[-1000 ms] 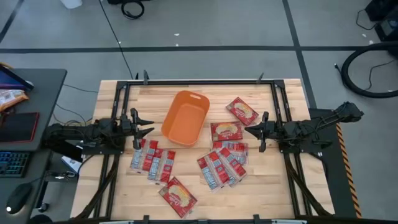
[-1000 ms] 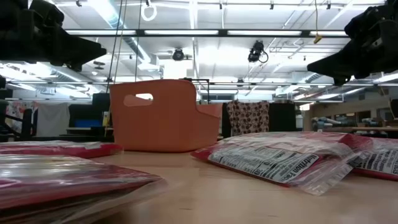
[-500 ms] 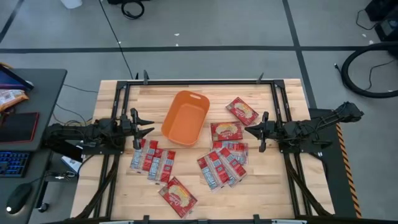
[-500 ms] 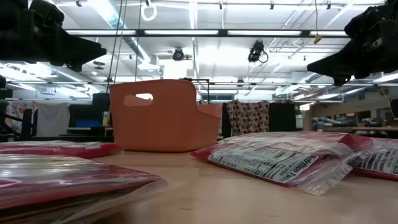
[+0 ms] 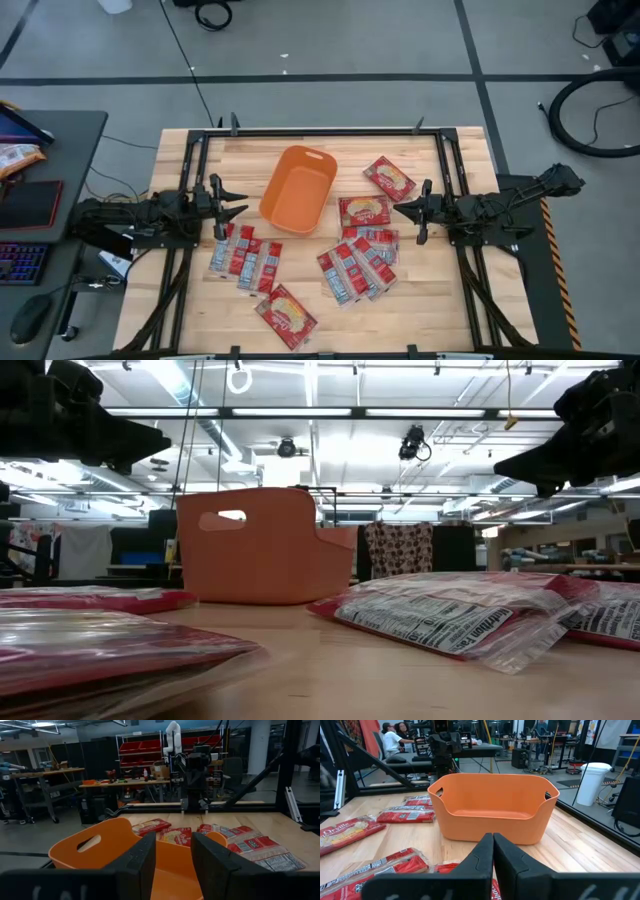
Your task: Sort popcorn bags into baskets
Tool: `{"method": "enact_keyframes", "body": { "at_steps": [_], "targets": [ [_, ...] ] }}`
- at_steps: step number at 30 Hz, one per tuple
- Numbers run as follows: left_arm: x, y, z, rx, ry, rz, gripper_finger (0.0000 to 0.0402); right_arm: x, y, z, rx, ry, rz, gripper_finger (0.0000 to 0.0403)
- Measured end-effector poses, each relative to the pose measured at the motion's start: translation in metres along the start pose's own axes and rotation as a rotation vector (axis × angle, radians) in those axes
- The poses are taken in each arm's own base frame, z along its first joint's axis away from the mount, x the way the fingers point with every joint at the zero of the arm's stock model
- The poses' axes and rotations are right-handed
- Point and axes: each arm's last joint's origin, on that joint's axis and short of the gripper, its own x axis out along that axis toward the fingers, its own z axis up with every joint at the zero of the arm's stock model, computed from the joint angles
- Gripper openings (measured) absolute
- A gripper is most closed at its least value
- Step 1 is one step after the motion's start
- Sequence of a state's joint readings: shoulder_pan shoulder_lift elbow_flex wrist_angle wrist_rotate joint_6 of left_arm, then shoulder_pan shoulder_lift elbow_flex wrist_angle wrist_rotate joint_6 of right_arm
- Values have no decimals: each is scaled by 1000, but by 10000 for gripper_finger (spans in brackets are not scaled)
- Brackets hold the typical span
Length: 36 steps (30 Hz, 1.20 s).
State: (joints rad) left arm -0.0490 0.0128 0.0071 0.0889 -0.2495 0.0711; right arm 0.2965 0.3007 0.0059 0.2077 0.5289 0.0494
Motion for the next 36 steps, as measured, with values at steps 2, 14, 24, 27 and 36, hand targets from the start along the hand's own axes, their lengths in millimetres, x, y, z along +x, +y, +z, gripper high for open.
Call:
{"method": "enact_keyframes", "body": {
  "at_steps": [2,14,24,27,36],
  "targets": [
    [0,0,0,-1,-1,0,128,0,0,0,0,0,0,16],
    [0,0,2,-457,-17,-3,128,0,0,0,0,-1,0,16],
    [-1,0,14,-587,-129,-88,128,0,0,0,0,0,0,16],
    [-2,-5,17,-573,-123,-257,128,0,0,0,0,0,0,16],
    [6,-19,5,-661,72,-372,128,0,0,0,0,0,0,16]
  ]
}}
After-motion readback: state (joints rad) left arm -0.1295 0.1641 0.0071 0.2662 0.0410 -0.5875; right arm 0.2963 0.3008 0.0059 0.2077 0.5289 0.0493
